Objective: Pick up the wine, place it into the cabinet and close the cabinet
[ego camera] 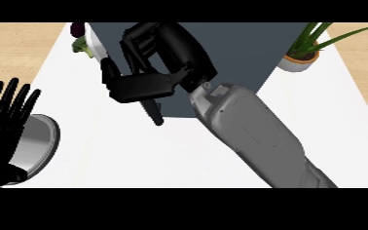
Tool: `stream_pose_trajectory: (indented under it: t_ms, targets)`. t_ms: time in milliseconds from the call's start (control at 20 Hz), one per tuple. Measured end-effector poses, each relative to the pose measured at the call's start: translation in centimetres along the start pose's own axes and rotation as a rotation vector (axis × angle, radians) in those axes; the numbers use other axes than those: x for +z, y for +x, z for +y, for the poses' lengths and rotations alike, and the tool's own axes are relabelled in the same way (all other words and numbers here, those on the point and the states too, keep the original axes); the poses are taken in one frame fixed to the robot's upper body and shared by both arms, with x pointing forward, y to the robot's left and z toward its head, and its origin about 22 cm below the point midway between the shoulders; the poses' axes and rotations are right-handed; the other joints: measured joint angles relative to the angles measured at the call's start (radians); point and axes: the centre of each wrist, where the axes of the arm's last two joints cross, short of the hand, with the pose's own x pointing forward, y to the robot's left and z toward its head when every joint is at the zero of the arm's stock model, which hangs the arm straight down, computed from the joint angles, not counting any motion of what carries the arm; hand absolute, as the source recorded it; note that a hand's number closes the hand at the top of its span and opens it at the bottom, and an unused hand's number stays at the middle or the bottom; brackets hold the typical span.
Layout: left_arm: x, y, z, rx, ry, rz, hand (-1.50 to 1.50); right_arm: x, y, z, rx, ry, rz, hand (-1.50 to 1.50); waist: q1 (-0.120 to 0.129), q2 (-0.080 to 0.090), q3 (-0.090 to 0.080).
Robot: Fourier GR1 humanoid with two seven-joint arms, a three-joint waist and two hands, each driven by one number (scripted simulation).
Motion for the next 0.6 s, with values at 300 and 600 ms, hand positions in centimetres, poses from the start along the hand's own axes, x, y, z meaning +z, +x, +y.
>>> stream_pose_trajectory:
  t_ms: [300,600]
  targets:
    - [-0.4,-0.1,0.0,0.008,-0.011,0.000,-1.50,-0.3,-1.0,-1.3,0.030,0.050,-0.039,1.50,0.005,-0.013,-0.007]
    - [-0.7,-0.1,-0.2,0.013,-0.019,-0.004,-1.50,-0.5,-1.5,-2.2,0.054,0.075,-0.056,1.50,0.010,-0.018,-0.013]
